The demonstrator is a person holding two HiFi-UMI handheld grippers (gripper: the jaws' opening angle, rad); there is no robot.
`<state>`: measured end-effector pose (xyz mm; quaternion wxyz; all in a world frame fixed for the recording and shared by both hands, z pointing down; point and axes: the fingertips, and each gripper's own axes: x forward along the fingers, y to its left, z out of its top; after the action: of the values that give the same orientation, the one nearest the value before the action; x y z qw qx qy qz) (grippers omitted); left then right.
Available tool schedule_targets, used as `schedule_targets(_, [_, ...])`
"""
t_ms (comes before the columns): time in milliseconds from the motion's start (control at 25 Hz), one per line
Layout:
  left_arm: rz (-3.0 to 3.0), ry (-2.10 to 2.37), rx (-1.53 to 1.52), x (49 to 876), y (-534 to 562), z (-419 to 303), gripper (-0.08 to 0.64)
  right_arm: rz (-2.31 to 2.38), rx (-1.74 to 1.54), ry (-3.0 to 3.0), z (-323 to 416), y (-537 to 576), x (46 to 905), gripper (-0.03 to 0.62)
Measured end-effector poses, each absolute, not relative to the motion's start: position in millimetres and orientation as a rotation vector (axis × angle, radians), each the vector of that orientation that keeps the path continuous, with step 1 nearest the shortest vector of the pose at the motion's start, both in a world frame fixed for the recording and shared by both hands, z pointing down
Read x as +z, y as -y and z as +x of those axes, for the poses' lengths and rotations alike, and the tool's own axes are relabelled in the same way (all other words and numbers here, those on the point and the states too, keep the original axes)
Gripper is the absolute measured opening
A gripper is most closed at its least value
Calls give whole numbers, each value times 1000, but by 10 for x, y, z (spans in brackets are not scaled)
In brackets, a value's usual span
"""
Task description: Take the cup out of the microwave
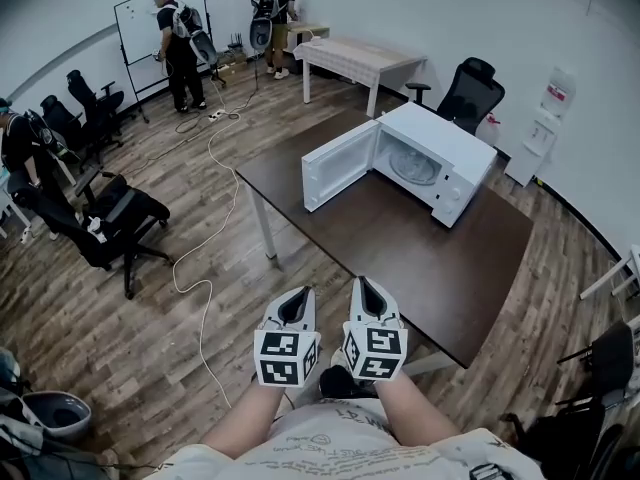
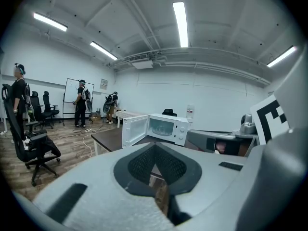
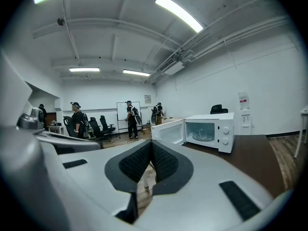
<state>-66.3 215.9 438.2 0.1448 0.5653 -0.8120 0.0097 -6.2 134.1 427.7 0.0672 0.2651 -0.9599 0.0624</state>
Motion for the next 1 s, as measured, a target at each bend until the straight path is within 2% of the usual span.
schedule_targets(600, [1652,2327,36,4395,-964,-1345,14,855,173,2887,-696,-106,4262,14])
schedule_targets(1000, [1773,2230,115,4399,120,-1439,14,945,210,2850,-781,817,4297,14])
